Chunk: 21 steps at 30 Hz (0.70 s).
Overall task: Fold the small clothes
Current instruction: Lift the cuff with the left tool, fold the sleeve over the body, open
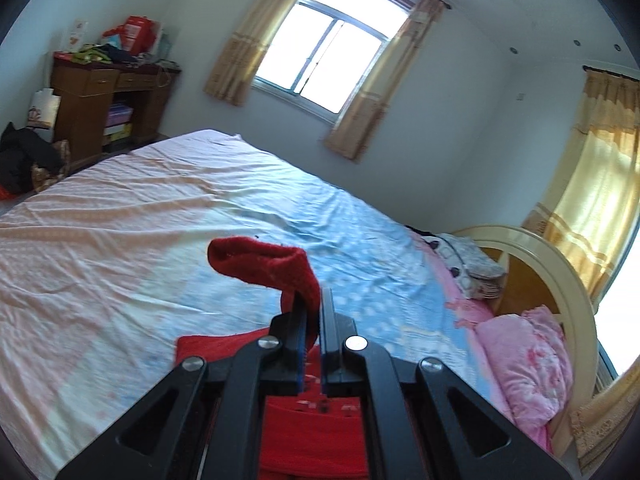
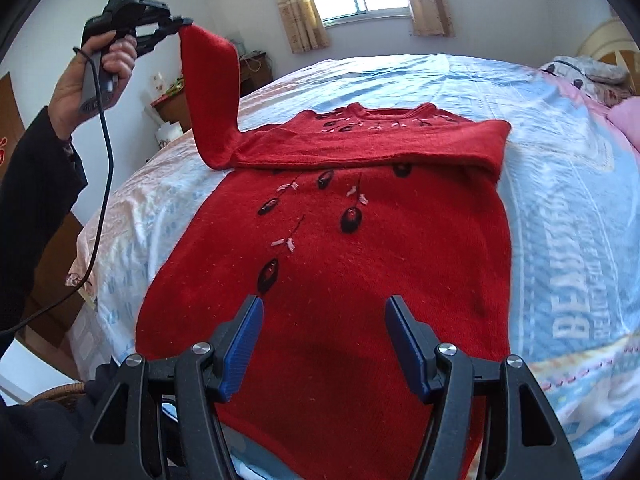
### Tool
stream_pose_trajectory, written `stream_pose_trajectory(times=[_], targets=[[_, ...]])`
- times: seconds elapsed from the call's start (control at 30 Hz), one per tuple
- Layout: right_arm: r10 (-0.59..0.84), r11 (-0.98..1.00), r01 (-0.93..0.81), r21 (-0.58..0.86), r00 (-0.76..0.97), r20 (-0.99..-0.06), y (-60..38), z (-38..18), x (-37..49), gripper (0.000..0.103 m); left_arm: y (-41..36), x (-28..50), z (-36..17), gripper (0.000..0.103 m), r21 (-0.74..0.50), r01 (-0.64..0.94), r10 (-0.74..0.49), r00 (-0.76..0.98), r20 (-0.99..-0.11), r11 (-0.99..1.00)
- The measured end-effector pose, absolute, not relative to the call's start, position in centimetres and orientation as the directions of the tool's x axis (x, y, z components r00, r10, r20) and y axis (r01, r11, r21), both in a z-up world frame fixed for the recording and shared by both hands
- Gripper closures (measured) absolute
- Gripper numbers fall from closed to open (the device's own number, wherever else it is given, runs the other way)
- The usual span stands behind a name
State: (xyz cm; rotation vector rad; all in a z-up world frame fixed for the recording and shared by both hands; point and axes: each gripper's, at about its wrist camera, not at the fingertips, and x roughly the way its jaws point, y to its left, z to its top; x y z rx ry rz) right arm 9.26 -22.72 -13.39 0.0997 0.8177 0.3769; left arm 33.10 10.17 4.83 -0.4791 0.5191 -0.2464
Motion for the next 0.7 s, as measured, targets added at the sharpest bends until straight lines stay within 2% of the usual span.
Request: stream_pose_trajectory(times=[0.47,0.57,0.7], targets=[[0.406,0.914,-0.263,0.310,0.560,-0.722,-22.4,-16.8,9.1,0.036,-2.7,34.0,5.9,0.098,-0.550,0.250,-0.513,0.762,-0.395,0.797],[0.417,0.908,-0.278,0.313,0.533,-0.737,-21.8,-17.6,9.0,0.036,-6.4,33.1,4.2,0.098,-0.506,0.269,-0.503,0.761,-0.410,0.820],[0.423,0.904,-0.297,0.308,0.515,-0.746,-20.9,-18.3,8.7,0.036,-11.5,32.5,0.0,0.098,-0.403,0.271,-0.454,0.750,-0.481,0.874]])
